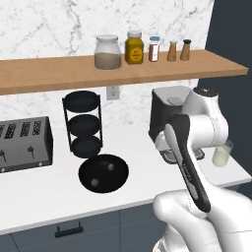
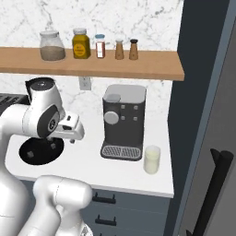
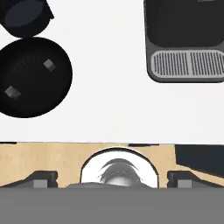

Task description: Grab a lemon wedge from the fridge and one ice cube from the ice bowl, and put them in the glass of lemonade.

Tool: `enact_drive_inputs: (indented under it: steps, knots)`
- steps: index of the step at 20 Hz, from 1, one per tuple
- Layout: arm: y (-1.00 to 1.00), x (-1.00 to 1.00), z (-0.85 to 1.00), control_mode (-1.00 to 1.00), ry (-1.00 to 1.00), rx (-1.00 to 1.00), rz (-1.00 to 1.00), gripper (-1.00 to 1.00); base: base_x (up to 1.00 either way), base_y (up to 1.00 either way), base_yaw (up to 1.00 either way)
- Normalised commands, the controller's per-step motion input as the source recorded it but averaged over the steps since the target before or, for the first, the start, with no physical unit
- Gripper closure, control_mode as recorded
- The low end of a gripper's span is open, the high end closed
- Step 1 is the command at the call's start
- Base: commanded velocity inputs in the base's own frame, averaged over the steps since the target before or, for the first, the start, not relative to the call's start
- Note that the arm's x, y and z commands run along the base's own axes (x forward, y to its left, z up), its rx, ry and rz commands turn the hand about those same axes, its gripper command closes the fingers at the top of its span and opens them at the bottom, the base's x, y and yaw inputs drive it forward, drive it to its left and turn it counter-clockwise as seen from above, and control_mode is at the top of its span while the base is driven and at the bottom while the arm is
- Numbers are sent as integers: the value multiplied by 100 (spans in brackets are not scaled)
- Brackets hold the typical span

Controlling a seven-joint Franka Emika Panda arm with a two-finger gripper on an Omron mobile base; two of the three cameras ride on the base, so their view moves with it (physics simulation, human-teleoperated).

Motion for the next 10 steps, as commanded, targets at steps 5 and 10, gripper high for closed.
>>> enact_drive_inputs:
  steps: [5, 10]
  knots:
    - [86, 26, -58, -100, 0, -3, -1, -100, 0, 0, 0]
    - [99, 9, -41, -100, 0, -1, -9, -100, 0, 0, 0]
